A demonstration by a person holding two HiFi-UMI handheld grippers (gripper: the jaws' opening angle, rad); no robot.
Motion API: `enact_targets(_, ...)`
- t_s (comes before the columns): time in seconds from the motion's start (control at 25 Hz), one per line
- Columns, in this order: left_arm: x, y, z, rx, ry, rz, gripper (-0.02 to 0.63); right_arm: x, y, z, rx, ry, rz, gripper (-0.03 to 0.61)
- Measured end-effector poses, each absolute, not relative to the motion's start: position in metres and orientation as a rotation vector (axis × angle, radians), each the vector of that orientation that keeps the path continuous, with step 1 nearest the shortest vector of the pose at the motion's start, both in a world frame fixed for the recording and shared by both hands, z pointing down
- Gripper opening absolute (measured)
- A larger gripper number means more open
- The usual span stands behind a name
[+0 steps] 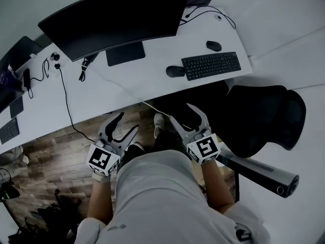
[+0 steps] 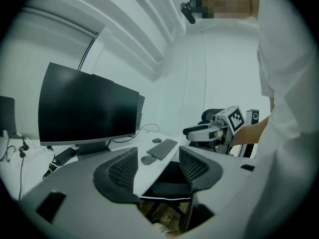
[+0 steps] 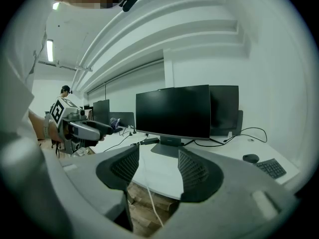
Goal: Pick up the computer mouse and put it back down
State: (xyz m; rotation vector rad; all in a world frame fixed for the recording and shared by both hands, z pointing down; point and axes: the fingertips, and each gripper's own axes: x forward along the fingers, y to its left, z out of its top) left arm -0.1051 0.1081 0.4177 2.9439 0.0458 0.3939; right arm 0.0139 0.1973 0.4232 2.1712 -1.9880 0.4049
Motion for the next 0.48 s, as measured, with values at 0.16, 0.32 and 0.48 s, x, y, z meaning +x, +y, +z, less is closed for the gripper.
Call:
enact_targets(0.16,-0.068,0.093,0.419,2.933,-0.001,0.433,0.239,0.057,0.176,0.429,2.135,-2.028,0.441,0.225)
enact_targets(0.32,-0.037,0.078,0.419,2.918,-0.054,0.476,0.239,0.095,0.157,0.435,2.09,-2.057,0.457,0.225)
enact_targets(0.48,-0.012,0.071,0.424,2.9,-0.13,0.517,0.239,0.132,0.144,0.45,2.02,-2.073,0.47,0.225)
